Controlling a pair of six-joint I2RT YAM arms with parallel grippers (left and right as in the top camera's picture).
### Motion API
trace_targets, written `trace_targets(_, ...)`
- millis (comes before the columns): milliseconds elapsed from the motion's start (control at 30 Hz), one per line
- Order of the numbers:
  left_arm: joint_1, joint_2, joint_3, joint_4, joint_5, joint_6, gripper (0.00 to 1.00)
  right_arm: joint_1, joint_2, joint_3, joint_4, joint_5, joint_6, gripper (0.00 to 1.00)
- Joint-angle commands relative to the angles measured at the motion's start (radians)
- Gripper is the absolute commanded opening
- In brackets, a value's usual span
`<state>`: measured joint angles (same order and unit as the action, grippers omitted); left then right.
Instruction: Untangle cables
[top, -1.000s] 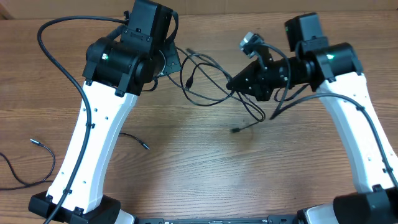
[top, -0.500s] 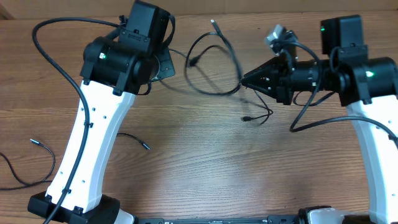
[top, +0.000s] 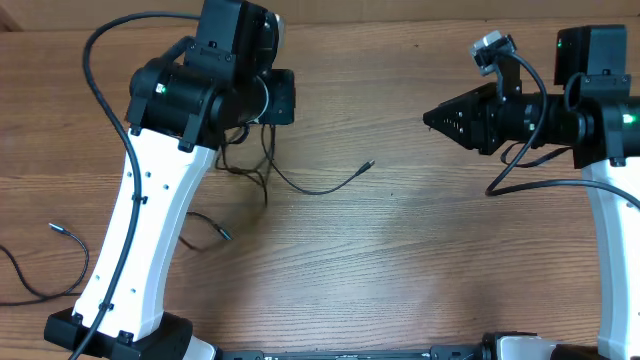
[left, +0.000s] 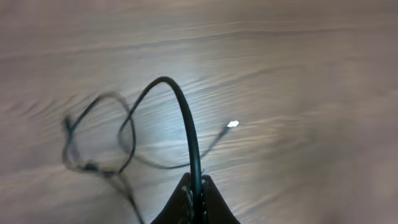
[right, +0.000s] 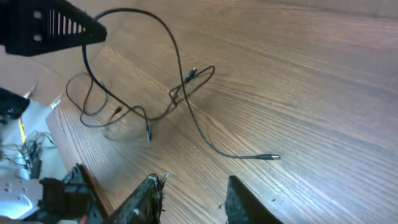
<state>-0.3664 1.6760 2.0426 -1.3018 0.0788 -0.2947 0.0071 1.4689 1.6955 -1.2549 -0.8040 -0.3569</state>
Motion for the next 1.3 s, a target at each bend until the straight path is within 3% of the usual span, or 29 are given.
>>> trace_targets(0, 0.001, 0.000, 0.010, 0.057, 0.219, 0.135, 0.04, -0.002, -0.014, 0.021, -0.008, 0.011, 0.013, 0.50)
trace_targets(133, 0.002, -0.015, 0.020, 0.113, 0.288, 0.142, 0.04, -0.002, -0.014, 0.021, -0.013, 0.011, 0.012, 0.70)
trace_targets(433, 0.002, -0.086, 0.094, 0.298, 0.391, 0.127, 0.04, -0.002, -0.014, 0.021, -0.035, 0.096, 0.010, 0.77)
trace_targets(533, 0.002, -0.124, 0.151, 0.369, 0.345, 0.114, 0.04, -0.002, -0.014, 0.021, -0.052, 0.136, 0.009, 0.78)
trace_targets(800, 0.002, -0.178, 0.200, 0.372, 0.008, 0.106, 0.04, -0.002, -0.014, 0.021, -0.087, 0.186, 0.009, 0.78)
trace_targets(1267, 0.002, -0.191, 0.199, 0.355, -0.166, 0.096, 0.04, -0.002, -0.006, 0.021, -0.091, 0.185, 0.010, 0.79)
